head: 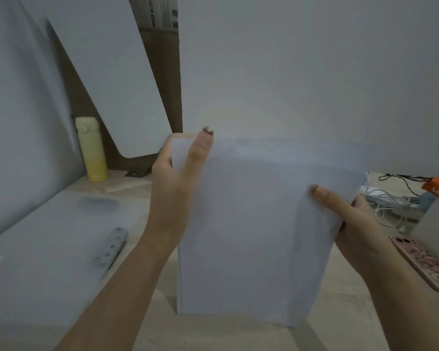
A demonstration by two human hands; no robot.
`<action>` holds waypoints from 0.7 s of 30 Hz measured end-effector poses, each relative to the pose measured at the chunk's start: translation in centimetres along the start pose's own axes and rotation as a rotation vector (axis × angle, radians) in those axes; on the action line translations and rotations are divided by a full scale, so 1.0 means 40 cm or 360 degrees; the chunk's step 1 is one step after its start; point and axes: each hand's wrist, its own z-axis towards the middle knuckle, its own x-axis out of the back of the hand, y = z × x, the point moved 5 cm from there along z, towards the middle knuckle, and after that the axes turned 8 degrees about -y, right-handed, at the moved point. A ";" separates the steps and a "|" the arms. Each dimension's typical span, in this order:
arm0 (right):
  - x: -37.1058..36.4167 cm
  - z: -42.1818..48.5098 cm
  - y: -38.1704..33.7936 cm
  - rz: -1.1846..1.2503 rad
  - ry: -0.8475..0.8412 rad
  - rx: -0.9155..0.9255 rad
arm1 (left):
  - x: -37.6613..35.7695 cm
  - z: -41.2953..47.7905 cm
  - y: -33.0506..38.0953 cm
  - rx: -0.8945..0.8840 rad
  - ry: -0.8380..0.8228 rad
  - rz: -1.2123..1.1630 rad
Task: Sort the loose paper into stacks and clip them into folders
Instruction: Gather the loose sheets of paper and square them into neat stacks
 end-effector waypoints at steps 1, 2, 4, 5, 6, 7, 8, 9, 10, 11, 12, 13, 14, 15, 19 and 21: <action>0.003 -0.007 0.011 -0.0033 -0.0025 -0.0044 | 0.004 -0.003 -0.005 0.0004 -0.0017 0.0029; 0.007 -0.014 0.025 -0.0067 -0.0033 -0.0098 | 0.009 -0.010 -0.014 0.0024 -0.0026 0.0052; 0.015 -0.028 0.057 -0.0111 -0.0038 -0.0200 | 0.021 -0.038 -0.052 0.0139 -0.0009 0.0051; 0.015 -0.036 0.070 -0.0135 -0.0048 -0.0235 | 0.028 -0.059 -0.080 0.0226 0.0025 0.0025; 0.013 -0.043 0.081 -0.0156 -0.0063 -0.0260 | 0.032 -0.078 -0.104 0.0313 0.0050 -0.0012; 0.010 -0.051 0.090 -0.0178 -0.0066 -0.0280 | 0.035 -0.095 -0.125 0.0379 0.0055 -0.0045; 0.008 -0.054 0.094 -0.0201 -0.0052 -0.0291 | 0.036 -0.106 -0.139 0.0426 0.0047 -0.0059; 0.009 -0.056 0.091 -0.0222 -0.0007 -0.0276 | 0.037 -0.111 -0.147 0.0450 0.0037 -0.0051; 0.014 -0.052 0.078 -0.0230 0.0061 -0.0224 | 0.038 -0.107 -0.144 0.0459 0.0032 -0.0033; 0.019 -0.045 0.054 -0.0229 0.0141 -0.0151 | 0.038 -0.100 -0.139 0.0457 0.0037 -0.0016; 0.022 -0.036 0.027 -0.0244 0.0208 -0.0079 | 0.039 -0.091 -0.133 0.0456 0.0048 -0.0005; 0.017 -0.029 -0.003 -0.0280 0.0256 -0.0018 | 0.037 -0.085 -0.129 0.0458 0.0056 0.0011; 0.010 -0.021 -0.030 -0.0334 0.0304 0.0018 | 0.033 -0.080 -0.123 0.0458 0.0056 0.0030; 0.001 -0.016 -0.052 -0.0400 0.0376 0.0024 | 0.028 -0.077 -0.117 0.0454 0.0049 0.0045; 0.002 -0.002 -0.068 -0.0404 0.0723 0.0019 | 0.026 -0.082 -0.112 0.0449 0.0064 0.0008; 0.007 0.001 -0.066 -0.0374 0.0782 0.0030 | 0.024 -0.085 -0.113 0.0445 0.0047 -0.0011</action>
